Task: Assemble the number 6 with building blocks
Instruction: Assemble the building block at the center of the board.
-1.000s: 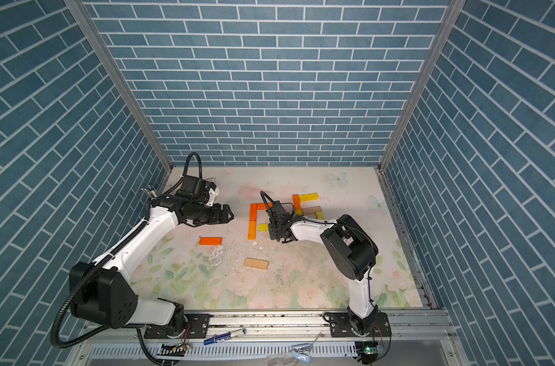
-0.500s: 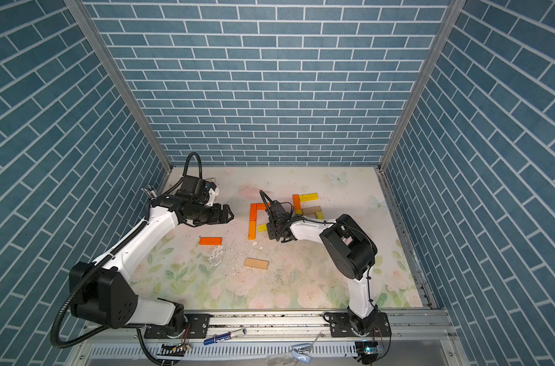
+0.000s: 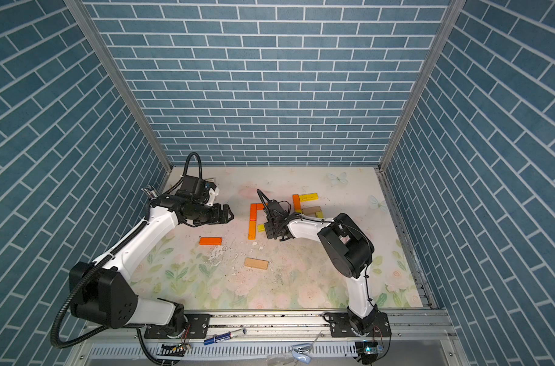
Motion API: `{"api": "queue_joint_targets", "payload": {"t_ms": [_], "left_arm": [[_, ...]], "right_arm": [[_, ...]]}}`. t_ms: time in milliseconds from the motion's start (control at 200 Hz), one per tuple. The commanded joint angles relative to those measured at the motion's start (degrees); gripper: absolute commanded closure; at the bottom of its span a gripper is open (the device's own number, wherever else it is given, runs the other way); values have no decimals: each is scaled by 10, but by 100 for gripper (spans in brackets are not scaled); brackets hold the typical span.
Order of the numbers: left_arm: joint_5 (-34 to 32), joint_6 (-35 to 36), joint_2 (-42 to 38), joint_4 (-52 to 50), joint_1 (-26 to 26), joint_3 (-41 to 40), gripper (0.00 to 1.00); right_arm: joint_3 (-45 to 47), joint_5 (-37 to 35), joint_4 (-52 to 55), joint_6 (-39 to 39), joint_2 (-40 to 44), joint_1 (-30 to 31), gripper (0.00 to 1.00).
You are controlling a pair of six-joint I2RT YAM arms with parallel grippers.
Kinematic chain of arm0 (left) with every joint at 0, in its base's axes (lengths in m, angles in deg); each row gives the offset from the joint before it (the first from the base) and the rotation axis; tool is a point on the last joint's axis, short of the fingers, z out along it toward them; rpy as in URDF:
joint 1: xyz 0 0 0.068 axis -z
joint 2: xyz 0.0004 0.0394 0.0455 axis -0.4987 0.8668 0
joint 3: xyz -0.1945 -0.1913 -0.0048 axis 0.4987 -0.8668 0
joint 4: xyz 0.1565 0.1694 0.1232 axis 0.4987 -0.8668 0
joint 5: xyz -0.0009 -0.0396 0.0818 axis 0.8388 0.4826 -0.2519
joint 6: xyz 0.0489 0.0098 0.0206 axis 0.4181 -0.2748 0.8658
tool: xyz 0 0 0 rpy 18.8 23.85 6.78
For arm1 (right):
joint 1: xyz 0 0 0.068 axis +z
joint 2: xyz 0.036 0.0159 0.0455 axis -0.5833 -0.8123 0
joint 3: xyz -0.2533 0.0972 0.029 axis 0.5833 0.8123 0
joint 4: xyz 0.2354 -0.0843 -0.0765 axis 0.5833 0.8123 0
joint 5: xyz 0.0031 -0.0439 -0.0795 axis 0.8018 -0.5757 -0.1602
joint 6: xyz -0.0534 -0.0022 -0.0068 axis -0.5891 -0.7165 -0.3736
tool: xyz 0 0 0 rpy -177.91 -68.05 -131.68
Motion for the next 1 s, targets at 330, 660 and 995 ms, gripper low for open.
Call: {"api": "queue_joint_targets", "payload": {"t_ms": [330, 660, 995], "left_arm": [[-1, 6, 2, -3, 1, -1, 8], [-2, 6, 4, -3, 1, 0, 8], [-2, 5, 5, -3, 1, -2, 8]], "right_arm": [[-14, -6, 46, 9, -30, 10, 38], [-19, -7, 48, 26, -38, 11, 42], [-24, -13, 55, 40, -42, 11, 42]]}}
